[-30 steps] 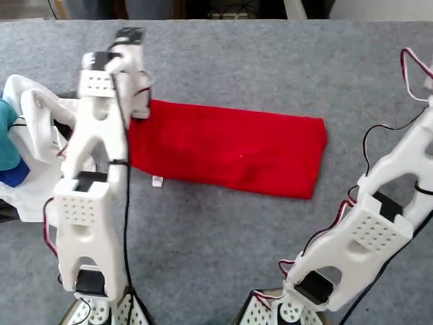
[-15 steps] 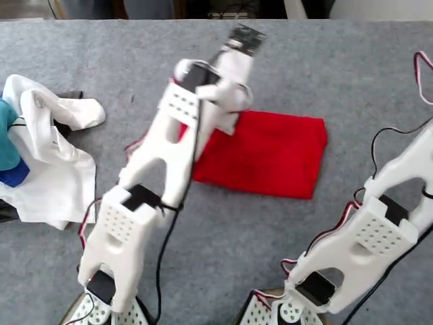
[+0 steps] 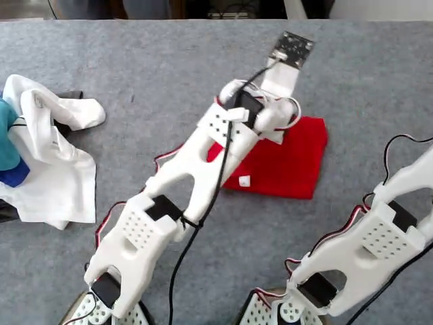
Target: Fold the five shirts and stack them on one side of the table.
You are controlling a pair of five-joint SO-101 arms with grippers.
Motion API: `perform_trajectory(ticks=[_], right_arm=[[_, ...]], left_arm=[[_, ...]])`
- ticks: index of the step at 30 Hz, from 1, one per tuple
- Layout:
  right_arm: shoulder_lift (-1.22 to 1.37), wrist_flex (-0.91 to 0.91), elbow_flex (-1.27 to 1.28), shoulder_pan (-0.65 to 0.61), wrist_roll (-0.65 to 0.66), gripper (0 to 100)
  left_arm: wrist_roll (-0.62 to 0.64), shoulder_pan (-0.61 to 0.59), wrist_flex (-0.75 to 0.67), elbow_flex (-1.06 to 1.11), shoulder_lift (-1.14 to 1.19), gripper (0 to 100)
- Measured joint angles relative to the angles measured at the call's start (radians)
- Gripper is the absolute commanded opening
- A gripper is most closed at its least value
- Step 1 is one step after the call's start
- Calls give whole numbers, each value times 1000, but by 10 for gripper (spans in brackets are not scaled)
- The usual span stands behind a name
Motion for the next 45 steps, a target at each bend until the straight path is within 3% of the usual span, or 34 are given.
perform_trajectory(ticks=[22,27,33,40,45], right_arm=[[0,0,0,20,0,131],[0,0,0,20,0,131],[0,28,0,5,0,131],[0,153,0,-98,0,130],[3,270,23,-255,3,47]], left_arm=[[2,107,-299,0,167,34],[12,117,-308,-25,193,209],[213,83,-192,-144,193,229],[183,-120,46,-486,193,24],[89,-319,215,-575,193,28]])
